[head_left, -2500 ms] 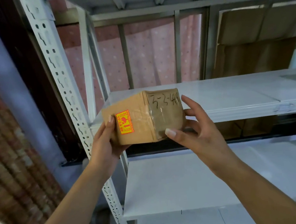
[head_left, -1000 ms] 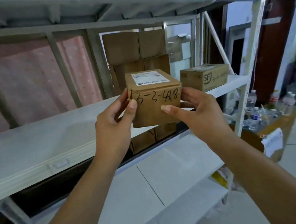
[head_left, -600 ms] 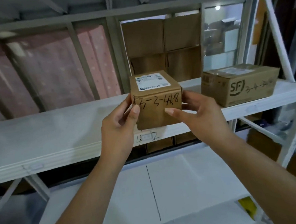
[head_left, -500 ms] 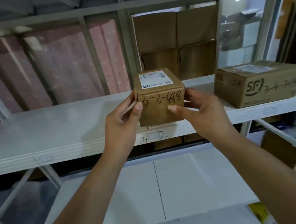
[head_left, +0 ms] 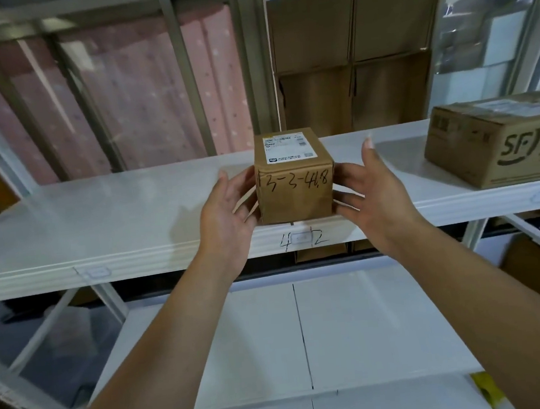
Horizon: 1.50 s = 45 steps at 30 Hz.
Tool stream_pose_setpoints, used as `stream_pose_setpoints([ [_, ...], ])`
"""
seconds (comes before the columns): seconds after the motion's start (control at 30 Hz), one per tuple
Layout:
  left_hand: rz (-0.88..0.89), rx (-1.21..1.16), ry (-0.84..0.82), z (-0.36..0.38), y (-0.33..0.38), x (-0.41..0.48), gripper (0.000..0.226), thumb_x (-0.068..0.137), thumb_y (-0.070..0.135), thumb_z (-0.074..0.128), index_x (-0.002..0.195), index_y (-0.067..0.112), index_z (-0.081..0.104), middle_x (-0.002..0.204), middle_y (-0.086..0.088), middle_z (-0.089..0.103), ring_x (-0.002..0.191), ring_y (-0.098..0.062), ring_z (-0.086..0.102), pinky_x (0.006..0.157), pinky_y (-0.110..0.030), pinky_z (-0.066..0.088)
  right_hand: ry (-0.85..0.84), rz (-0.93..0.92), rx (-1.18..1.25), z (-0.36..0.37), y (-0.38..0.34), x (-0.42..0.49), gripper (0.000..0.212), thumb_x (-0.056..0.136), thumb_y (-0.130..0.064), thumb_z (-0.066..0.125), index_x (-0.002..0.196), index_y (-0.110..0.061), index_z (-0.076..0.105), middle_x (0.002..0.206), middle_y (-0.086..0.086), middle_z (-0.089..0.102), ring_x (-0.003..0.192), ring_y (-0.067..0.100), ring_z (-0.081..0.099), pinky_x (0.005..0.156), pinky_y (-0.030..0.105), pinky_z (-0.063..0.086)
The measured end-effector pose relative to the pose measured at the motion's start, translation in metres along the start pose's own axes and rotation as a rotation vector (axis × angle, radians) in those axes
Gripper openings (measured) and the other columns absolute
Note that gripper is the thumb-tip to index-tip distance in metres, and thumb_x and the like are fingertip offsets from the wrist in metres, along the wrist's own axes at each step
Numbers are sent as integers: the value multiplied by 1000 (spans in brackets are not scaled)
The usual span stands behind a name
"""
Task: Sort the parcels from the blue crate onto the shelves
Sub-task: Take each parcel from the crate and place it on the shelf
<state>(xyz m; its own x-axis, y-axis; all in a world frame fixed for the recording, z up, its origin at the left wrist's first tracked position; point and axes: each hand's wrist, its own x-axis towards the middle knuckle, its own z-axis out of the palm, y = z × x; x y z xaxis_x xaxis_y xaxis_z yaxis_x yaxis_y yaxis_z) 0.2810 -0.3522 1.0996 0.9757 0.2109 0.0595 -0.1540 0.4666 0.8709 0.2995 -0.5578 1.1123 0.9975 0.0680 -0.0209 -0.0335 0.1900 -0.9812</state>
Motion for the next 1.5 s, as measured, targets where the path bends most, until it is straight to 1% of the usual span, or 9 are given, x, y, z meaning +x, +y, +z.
stream_pose_setpoints([
  [0.07,2,-5,4,-4,-2,2,48,111,46,43,126,13,73,120,-2,81,123,-26,71,106,-44,56,1,-3,-8,1,3,2,55,106,-68,32,108,-30,71,112,-11,75,123,26,66,119,49,46],
  [0.27,-3,-1,39,-8,-2,4,48,110,47,45,125,13,74,118,-3,81,121,-28,72,107,-48,55,-3,-52,-69,5,4,0,49,108,-64,32,103,-34,71,109,-15,75,112,18,70,115,45,49],
  [0.43,-6,27,35,-8,-1,2,40,111,41,47,121,14,74,109,1,83,120,-27,72,108,-48,55,-9,-49,-70,5,2,-3,46,108,-63,34,105,-35,70,111,-14,74,124,25,67,118,48,48],
  [0.77,-36,16,47,-6,4,3,33,107,35,56,119,11,75,107,-2,82,117,-30,72,104,-47,57,12,-75,-102,10,3,-9,42,111,-57,35,103,-33,69,109,-15,73,105,13,70,110,40,50],
  [0.97,-40,37,48,-6,7,1,33,106,34,56,119,11,74,102,-1,82,112,-28,72,101,-46,57,18,-77,-83,12,3,-11,42,112,-54,37,113,-28,70,119,-8,75,128,25,67,116,43,49],
  [1.2,18,177,130,-3,16,-4,28,101,31,64,123,16,75,129,-7,73,127,-30,65,111,-50,50,89,-92,-137,4,8,-10,42,108,-49,54,134,-19,67,141,3,69,135,24,64,123,47,47],
  [1.27,116,256,195,-2,17,-8,16,102,24,65,112,21,76,126,-2,73,126,-26,64,106,-43,52,180,-185,-210,2,10,-17,30,105,-45,63,125,-24,70,132,-6,69,127,17,64,118,44,50],
  [1.37,358,350,234,-3,15,-22,13,102,16,63,101,18,76,102,7,73,106,-15,67,87,-33,53,254,-349,-331,3,7,-33,20,100,-42,71,114,-27,71,119,-7,69,111,11,63,92,28,53],
  [1.5,554,452,100,-7,15,-42,20,102,19,57,96,19,76,82,9,71,87,-14,66,72,-31,50,84,-465,-317,13,-2,-54,7,99,-31,75,101,-25,74,96,-4,74,85,6,63,76,23,51],
])
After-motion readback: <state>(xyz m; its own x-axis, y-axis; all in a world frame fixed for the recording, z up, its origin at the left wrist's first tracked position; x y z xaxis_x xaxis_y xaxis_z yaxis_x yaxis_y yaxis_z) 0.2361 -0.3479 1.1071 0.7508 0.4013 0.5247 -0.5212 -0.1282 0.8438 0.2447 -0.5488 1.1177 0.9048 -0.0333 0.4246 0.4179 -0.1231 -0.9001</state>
